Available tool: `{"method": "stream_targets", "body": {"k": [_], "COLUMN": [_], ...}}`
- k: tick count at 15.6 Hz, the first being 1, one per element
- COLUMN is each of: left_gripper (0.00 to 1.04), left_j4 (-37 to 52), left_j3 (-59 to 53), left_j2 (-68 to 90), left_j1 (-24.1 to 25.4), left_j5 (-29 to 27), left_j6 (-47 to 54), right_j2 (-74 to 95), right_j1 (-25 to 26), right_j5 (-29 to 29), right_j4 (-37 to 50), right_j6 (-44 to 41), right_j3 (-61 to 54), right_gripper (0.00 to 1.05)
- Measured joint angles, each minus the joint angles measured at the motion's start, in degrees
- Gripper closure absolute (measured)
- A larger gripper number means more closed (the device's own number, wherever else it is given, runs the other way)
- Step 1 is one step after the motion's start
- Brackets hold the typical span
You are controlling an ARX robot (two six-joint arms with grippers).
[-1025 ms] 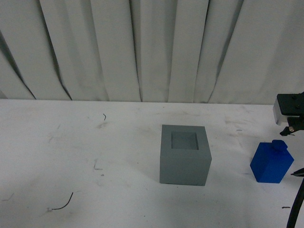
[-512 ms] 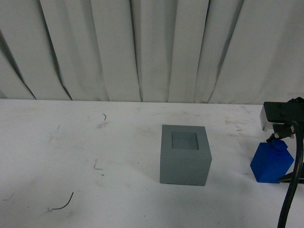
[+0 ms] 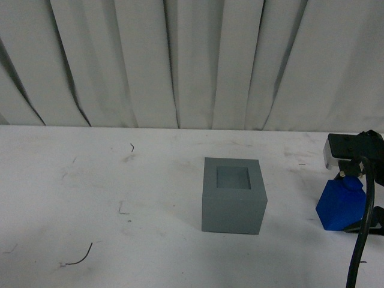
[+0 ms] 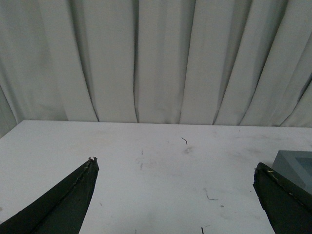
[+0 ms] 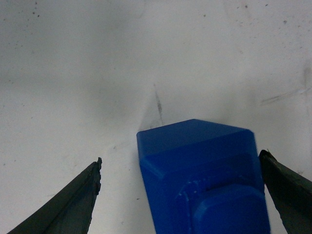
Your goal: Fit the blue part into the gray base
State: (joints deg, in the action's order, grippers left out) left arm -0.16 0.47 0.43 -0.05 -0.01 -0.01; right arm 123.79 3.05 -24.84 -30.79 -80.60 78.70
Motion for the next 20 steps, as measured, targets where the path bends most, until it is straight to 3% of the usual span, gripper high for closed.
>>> {"method": "stream_targets", "body": {"k": [2,5,6,15,20], "left_gripper": [0.07,0.07,0.07,0.07,0.07], "left_j4": [0.00,0.00,0.00,0.00,0.00], "left_j3": [0.00,0.00,0.00,0.00,0.00], "left_j2": [0.00,0.00,0.00,0.00,0.00], "left_j1": [0.00,0.00,0.00,0.00,0.00], "left_j5": [0.00,0.00,0.00,0.00,0.00], "left_j6": [0.00,0.00,0.00,0.00,0.00], "right_j2": [0.28,0.76,0.76,-1.55,-6.23], "right_j1": [0.00,0.35,0.48,0.61,-4.76], "right_j5": [-0.11,-0.28,-0.50,-0.46,-0.81], "right_j4": [0.26,0.94,0.83,-9.01,-17.94], "right_j6": [0.02,0.00,0.00,-1.60,-2.45], "right_j3": [0.37,0.44,0.59,3.56,10.32], "right_gripper": [0.08,0.51,0.56,0.58,0.58]}}
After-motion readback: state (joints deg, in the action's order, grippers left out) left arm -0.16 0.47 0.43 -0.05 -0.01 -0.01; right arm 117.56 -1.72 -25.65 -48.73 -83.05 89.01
